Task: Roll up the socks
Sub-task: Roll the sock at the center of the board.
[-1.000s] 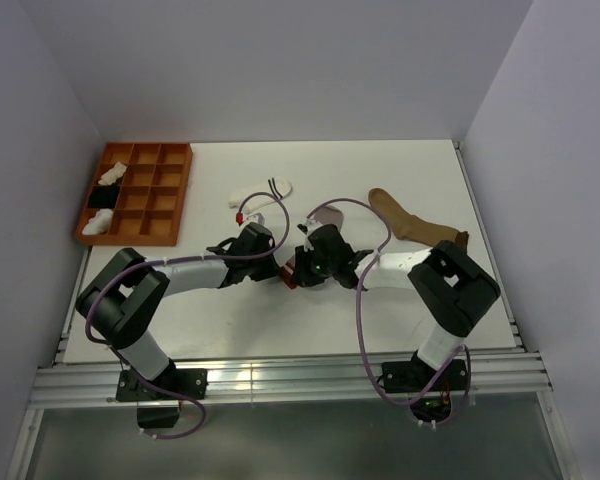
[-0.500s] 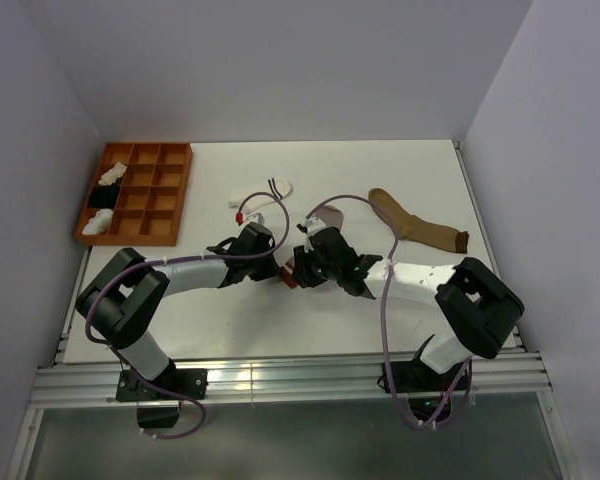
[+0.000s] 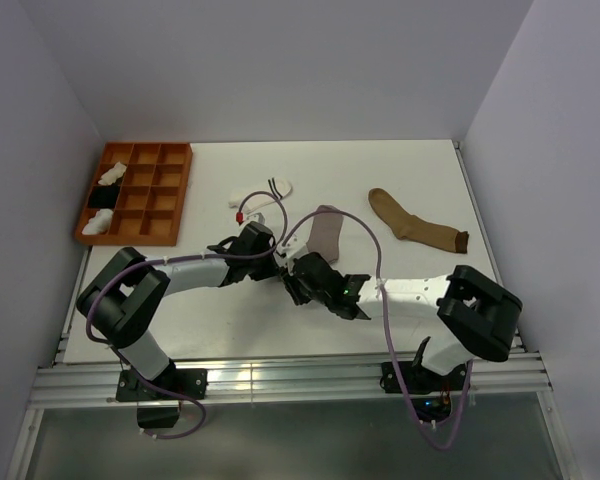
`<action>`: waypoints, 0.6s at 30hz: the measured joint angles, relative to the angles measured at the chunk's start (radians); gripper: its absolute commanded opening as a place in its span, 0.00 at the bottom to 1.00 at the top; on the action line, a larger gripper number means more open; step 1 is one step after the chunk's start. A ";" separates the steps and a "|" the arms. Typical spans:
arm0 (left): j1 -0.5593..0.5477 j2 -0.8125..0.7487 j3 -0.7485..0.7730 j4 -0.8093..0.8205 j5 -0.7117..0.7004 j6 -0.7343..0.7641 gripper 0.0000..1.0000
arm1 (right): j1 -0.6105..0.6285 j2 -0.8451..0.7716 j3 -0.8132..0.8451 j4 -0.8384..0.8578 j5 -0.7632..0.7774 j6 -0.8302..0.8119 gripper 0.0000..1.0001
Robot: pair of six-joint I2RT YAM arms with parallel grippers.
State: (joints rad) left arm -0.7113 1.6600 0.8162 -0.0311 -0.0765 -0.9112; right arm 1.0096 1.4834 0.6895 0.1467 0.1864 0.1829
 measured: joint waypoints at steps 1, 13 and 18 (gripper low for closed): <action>0.000 0.000 0.000 0.000 0.000 0.000 0.15 | 0.008 0.003 -0.005 0.011 0.012 -0.011 0.43; 0.000 0.000 0.000 -0.001 0.003 0.000 0.15 | 0.025 0.081 -0.011 0.103 0.051 -0.072 0.39; 0.001 0.000 0.000 -0.001 0.004 0.000 0.15 | 0.027 0.118 -0.006 0.116 0.058 -0.080 0.37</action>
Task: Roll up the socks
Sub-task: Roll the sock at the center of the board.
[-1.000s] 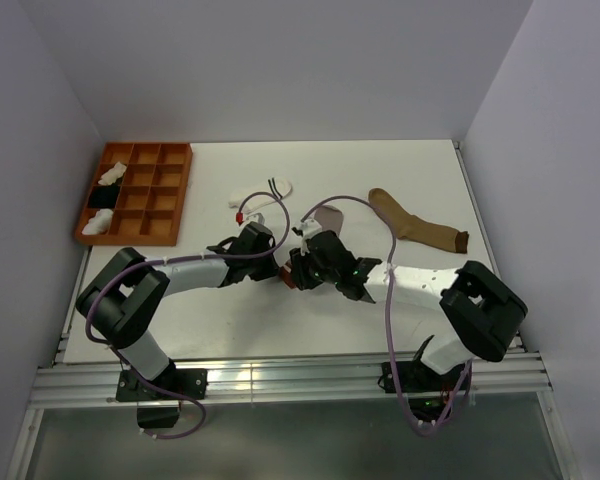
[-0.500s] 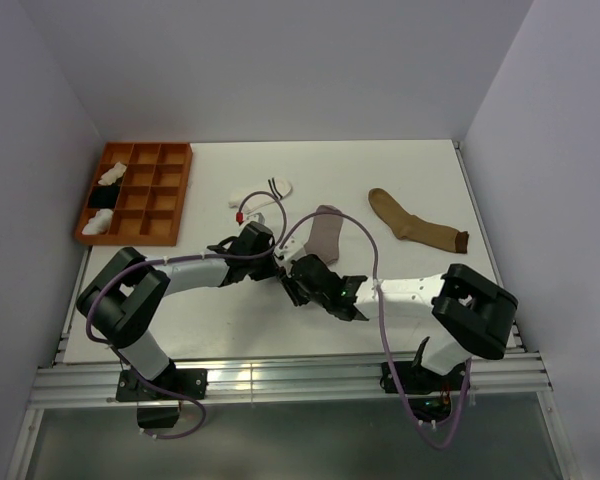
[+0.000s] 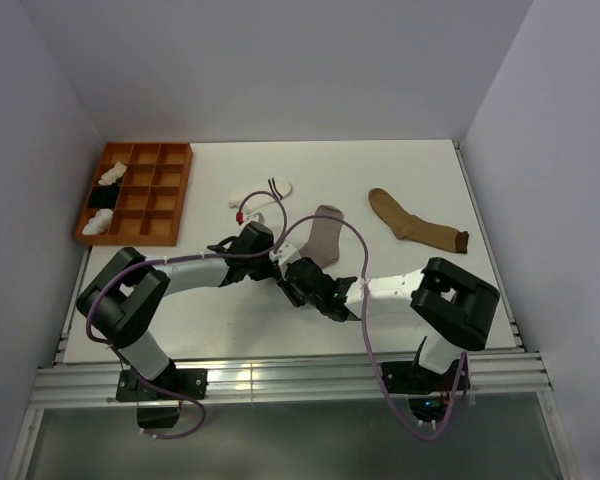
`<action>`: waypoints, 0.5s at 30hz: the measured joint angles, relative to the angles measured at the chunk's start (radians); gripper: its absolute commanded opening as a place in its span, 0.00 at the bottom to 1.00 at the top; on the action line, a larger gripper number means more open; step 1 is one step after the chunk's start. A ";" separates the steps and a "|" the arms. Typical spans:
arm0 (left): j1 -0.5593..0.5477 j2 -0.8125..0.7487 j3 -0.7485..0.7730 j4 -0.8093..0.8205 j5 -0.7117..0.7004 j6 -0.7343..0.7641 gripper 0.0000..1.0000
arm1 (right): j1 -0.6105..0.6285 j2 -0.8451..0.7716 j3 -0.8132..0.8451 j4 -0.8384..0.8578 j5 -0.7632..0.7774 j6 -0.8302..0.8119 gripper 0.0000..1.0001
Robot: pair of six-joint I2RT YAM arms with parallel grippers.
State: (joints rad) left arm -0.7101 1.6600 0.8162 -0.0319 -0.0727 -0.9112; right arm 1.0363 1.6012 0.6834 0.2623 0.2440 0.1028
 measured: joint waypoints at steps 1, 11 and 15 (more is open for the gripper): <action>0.000 0.000 0.000 0.000 -0.001 0.000 0.15 | 0.000 0.013 0.002 -0.001 0.000 -0.001 0.37; 0.000 0.000 0.002 -0.003 -0.003 0.000 0.15 | 0.002 0.071 0.038 -0.019 0.064 0.004 0.38; 0.000 0.000 0.002 -0.003 -0.003 0.000 0.15 | 0.002 0.087 0.047 -0.026 0.087 0.011 0.39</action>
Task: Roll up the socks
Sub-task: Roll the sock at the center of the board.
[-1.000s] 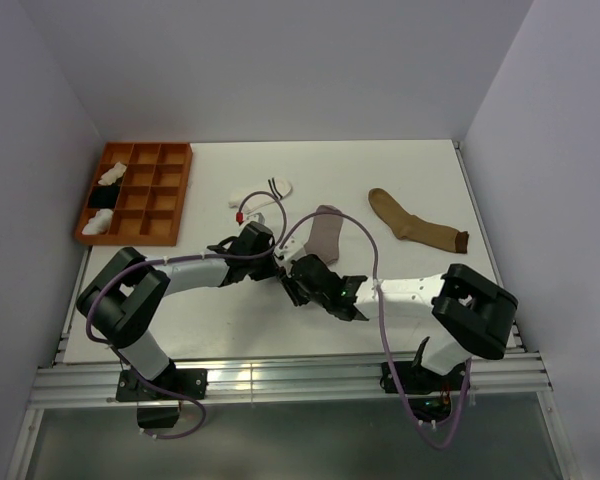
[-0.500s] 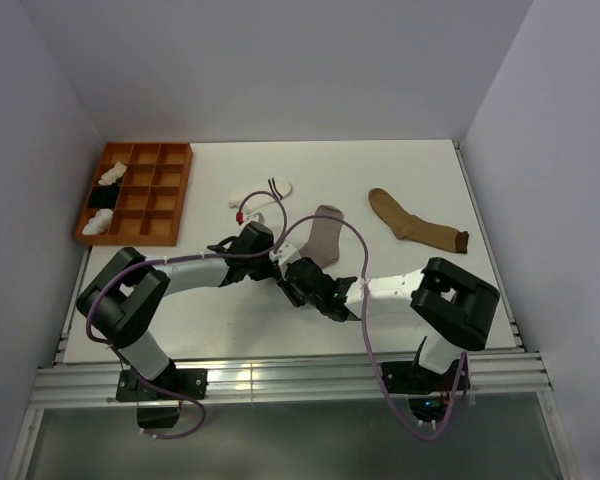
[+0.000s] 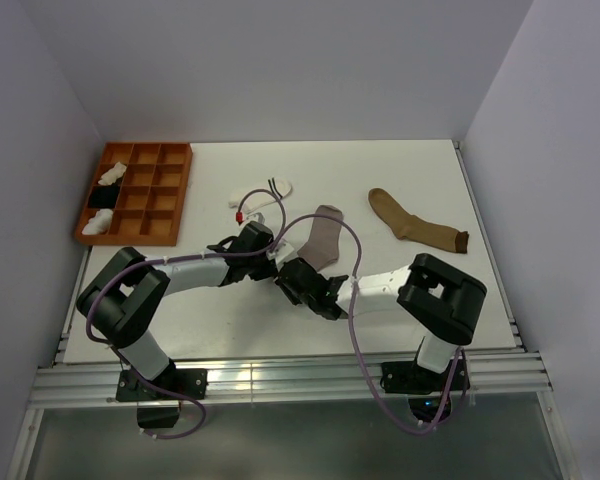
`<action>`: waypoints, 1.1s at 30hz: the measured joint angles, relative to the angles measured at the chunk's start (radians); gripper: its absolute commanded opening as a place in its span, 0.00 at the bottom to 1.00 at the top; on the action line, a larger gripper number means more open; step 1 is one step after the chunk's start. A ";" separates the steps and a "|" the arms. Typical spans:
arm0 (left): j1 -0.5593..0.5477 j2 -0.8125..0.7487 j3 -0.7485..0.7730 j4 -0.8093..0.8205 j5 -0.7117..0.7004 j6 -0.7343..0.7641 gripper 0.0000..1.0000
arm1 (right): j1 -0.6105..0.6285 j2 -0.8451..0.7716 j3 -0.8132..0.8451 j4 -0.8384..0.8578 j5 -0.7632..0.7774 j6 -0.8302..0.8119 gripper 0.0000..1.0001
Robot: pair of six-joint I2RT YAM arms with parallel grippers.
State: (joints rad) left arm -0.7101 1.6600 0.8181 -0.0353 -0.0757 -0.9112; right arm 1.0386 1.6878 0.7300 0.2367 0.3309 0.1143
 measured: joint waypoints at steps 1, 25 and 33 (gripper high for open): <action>0.000 0.000 0.000 0.000 0.000 0.000 0.15 | 0.000 0.005 0.005 -0.005 0.006 0.001 0.39; 0.007 -0.167 -0.038 -0.062 -0.068 -0.051 0.61 | -0.208 -0.032 0.006 -0.049 -0.308 0.134 0.00; 0.011 -0.238 -0.051 -0.054 -0.080 -0.073 0.62 | -0.419 -0.027 -0.062 0.041 -0.725 0.308 0.00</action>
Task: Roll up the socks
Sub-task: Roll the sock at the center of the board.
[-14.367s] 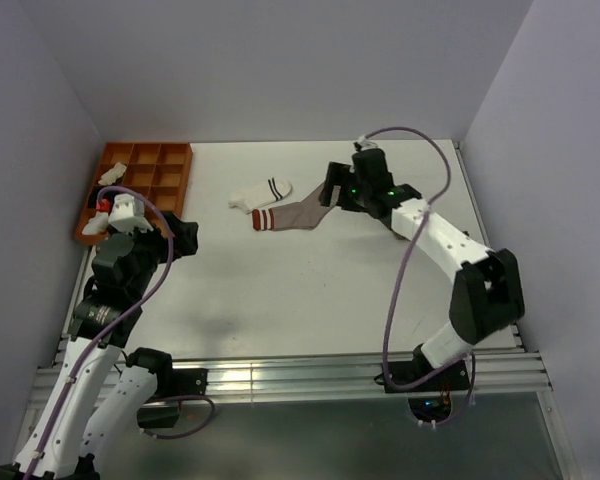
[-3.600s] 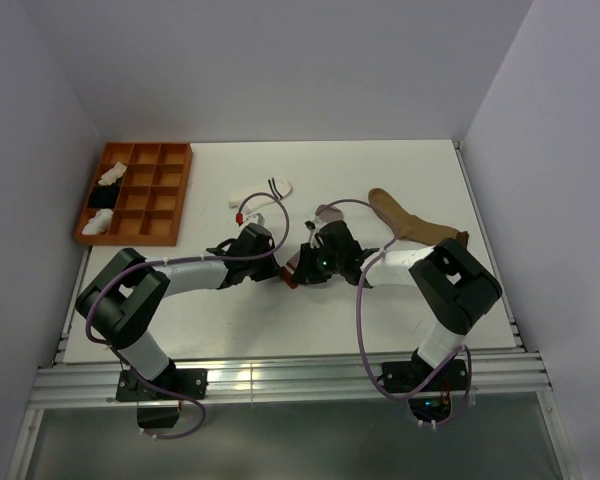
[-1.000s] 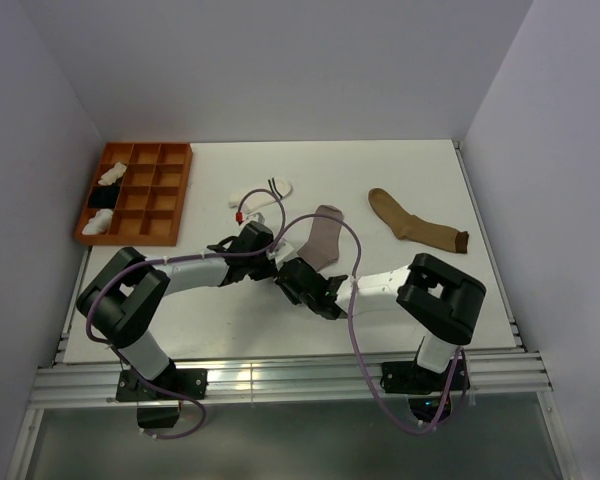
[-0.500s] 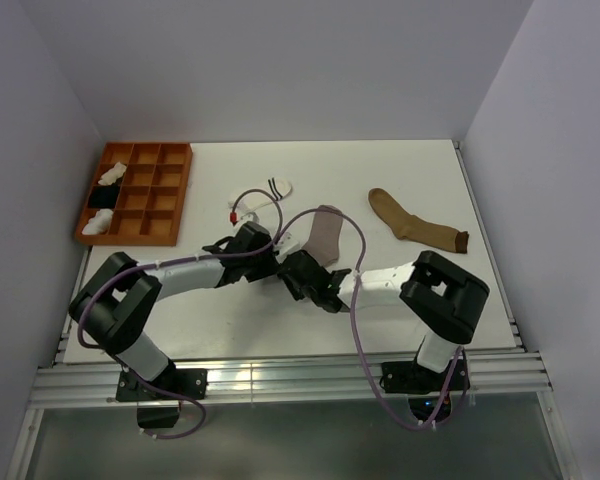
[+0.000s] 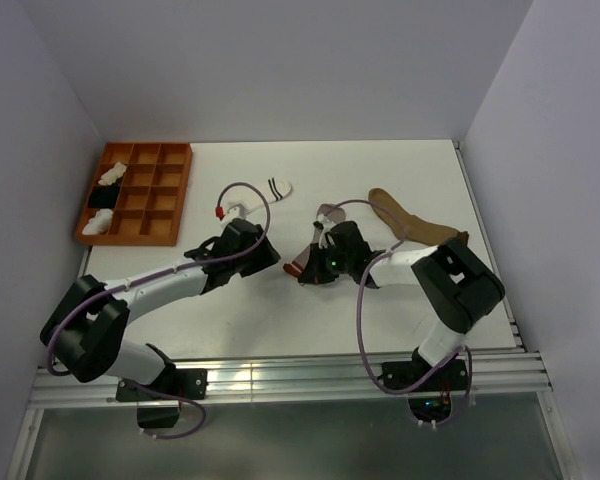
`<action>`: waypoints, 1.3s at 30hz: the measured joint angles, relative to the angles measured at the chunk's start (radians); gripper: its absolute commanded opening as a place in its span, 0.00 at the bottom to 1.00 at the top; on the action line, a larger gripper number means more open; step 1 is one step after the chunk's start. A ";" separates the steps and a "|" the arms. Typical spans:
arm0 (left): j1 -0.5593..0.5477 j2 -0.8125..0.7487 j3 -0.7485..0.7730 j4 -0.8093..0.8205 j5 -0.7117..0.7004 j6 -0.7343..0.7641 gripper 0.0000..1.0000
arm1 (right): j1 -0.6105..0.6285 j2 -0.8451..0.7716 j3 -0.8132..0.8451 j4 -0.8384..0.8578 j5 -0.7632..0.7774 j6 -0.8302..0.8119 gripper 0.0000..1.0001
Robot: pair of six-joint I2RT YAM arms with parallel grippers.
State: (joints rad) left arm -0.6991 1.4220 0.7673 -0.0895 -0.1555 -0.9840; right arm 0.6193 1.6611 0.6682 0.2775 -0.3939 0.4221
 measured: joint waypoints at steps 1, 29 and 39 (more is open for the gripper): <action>0.000 0.000 -0.003 0.001 0.000 -0.002 0.61 | -0.026 0.011 -0.013 0.027 -0.053 0.034 0.00; -0.001 0.235 0.008 0.162 0.128 -0.129 0.49 | -0.175 0.229 -0.094 0.427 -0.404 0.423 0.02; -0.007 0.284 0.038 0.183 0.137 -0.139 0.35 | -0.178 0.229 -0.108 0.449 -0.397 0.439 0.07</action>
State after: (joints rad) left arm -0.7059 1.7061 0.8055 0.0933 -0.0181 -1.1233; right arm 0.4416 1.8896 0.5602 0.7265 -0.7914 0.8612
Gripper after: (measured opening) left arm 0.372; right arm 0.068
